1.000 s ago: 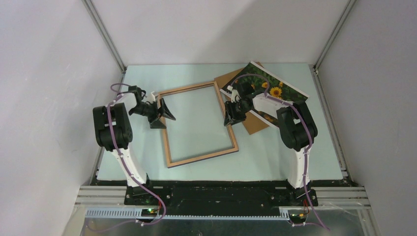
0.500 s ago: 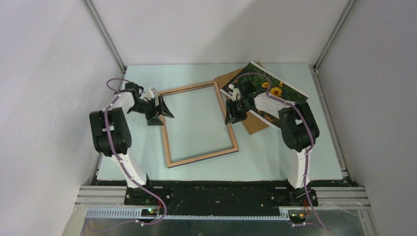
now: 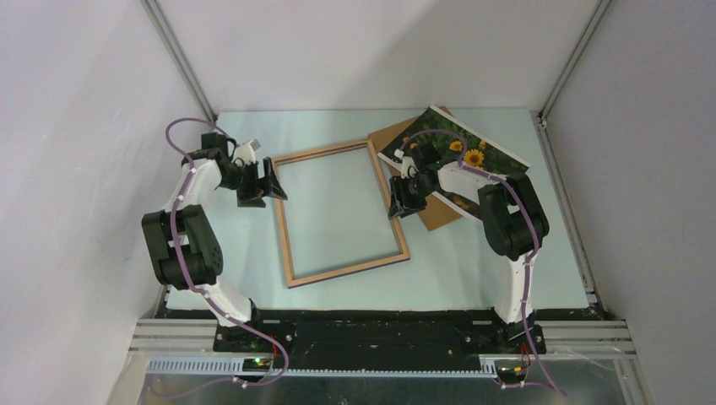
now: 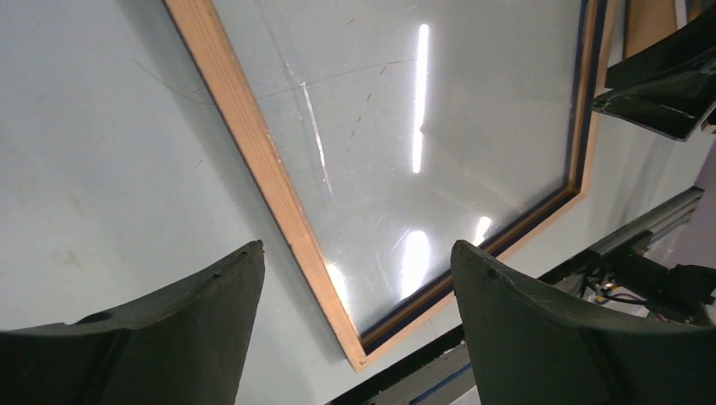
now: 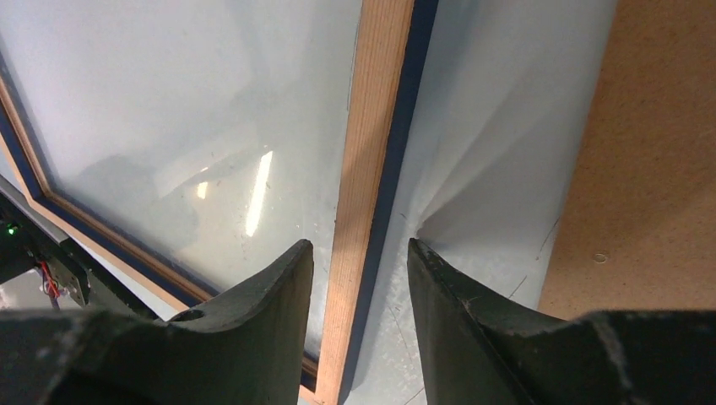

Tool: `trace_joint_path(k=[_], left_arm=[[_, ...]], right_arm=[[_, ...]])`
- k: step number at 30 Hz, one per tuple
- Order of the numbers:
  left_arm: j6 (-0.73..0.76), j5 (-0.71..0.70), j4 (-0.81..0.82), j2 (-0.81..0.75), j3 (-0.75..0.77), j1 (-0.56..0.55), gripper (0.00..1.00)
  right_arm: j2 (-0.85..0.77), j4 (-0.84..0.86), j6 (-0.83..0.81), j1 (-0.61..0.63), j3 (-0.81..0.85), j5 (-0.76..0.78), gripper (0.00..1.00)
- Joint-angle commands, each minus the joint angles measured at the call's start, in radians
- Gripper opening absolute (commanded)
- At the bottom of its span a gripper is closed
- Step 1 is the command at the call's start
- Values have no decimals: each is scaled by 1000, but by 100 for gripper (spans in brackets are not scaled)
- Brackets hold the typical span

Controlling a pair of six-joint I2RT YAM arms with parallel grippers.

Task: Put the photo into the frame
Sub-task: Adjust the photo frame at the center of the board.

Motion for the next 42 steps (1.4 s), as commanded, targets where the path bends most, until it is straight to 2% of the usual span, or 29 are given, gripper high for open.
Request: trace_joint_path(k=[1,16,30,34,40,42], left_arm=[[76,-70,-8,-73,-6,11,86],[103,-141,-7,-91,-64,26,86],[112,-285,-4,-100,-96,66,85],[113,-305,-2,-109,-114,68,86],[115,-283,7,-153,-120,69,86],[113,-256,7,-173,-116,69,86]], right_arm=[[-42,-10,-32,15,-20,-41,50],[-45,13,-40,127,-82,-116,50],[44,19,-16,157,79,-145,50],[32,7,-17,150,96,-130,50],[-80,-20,-45,73,61,-82,52],[-131,-32,-63,31,52,-57,57]])
